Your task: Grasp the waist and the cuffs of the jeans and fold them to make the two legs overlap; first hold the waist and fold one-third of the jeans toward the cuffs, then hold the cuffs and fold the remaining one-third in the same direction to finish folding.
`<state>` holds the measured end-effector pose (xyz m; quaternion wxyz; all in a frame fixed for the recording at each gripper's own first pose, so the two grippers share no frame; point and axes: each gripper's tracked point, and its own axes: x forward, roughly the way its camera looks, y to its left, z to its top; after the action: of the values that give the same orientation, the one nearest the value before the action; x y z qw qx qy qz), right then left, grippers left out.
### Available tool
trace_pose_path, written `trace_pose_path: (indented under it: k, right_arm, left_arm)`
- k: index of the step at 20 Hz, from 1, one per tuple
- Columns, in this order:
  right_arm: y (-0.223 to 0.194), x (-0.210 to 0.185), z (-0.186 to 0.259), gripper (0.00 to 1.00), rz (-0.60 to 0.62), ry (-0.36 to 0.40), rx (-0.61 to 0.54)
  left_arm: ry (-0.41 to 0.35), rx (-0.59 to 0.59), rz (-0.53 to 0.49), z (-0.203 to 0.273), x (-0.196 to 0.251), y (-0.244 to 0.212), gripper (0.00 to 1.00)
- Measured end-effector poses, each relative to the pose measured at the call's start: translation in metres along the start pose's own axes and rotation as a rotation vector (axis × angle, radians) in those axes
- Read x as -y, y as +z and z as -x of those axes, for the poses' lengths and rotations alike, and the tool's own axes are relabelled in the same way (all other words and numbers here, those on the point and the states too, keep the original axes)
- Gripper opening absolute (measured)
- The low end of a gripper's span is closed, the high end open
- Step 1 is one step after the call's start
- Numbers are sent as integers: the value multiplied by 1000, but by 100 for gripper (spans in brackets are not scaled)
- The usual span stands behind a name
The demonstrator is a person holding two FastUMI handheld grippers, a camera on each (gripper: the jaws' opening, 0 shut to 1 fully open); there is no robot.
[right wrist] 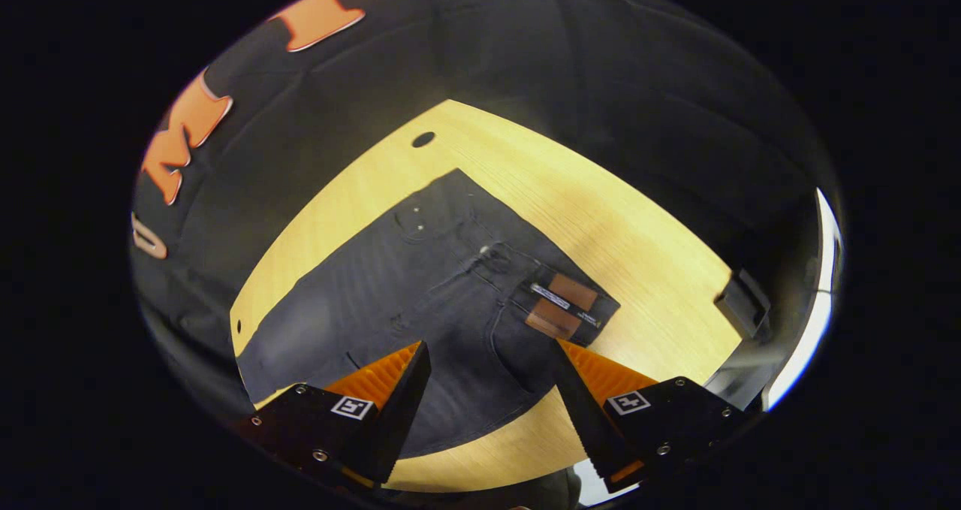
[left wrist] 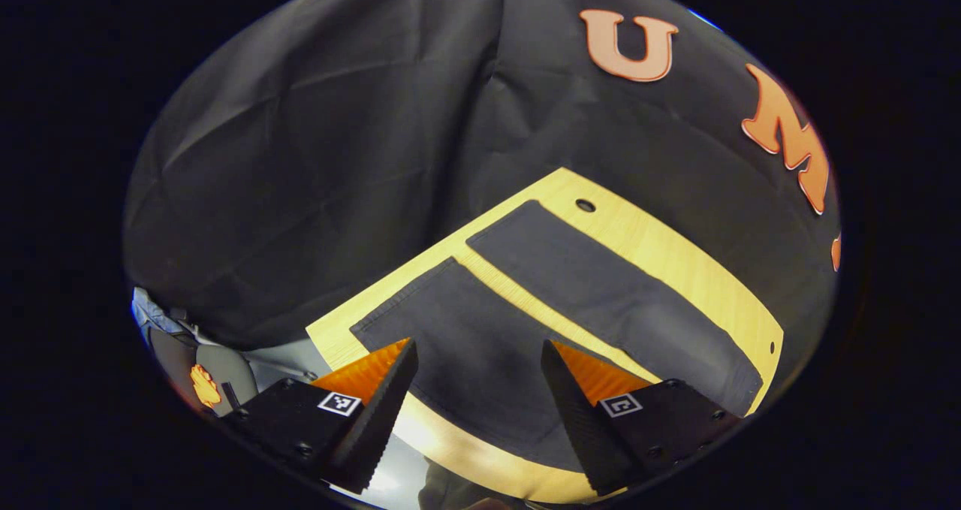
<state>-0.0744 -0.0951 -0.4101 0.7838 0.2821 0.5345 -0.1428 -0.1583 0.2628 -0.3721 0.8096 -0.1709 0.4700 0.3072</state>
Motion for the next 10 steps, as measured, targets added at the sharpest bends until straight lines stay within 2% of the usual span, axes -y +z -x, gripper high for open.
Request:
trace_pose_path:
  k: [5, 10]
  right_arm:
    - [-9, 27, -21, 97, -128, -87, -59]
    - [-27, 46, -41, 97, -271, -133, -128]
  left_arm:
    - [24, -132, 58, -42, -26, -5, 98]
    - [61, -244, 138, -70, -47, -21, 98]
